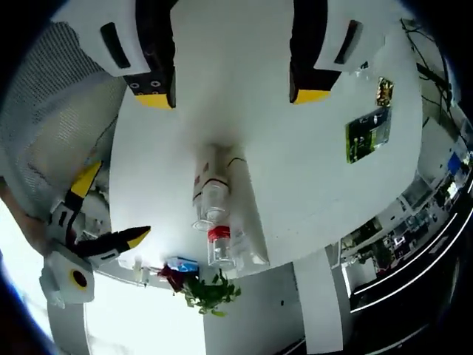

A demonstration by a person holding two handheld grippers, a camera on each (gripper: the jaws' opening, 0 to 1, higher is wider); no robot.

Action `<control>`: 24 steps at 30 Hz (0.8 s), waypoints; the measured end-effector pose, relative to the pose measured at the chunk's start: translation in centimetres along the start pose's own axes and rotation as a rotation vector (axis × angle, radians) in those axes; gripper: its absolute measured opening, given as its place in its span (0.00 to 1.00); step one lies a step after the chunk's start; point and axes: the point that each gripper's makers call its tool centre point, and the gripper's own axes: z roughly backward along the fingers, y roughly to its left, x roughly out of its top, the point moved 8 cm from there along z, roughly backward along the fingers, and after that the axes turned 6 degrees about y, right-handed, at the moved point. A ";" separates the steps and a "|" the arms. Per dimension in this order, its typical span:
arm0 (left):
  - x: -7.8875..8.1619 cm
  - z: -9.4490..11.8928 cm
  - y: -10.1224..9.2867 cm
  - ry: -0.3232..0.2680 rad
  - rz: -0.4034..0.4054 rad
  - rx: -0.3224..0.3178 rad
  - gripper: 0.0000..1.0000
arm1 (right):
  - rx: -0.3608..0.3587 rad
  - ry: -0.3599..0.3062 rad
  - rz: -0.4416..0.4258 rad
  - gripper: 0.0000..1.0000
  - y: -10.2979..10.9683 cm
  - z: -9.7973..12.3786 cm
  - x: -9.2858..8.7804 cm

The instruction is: Arrange the skincare products in the storage area until every visible bottle or jar stands upright without overlapping.

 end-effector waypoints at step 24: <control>-2.4 3.2 0.0 -0.053 0.096 0.170 0.94 | -0.022 -0.005 -0.001 1.00 0.1 -0.3 0.1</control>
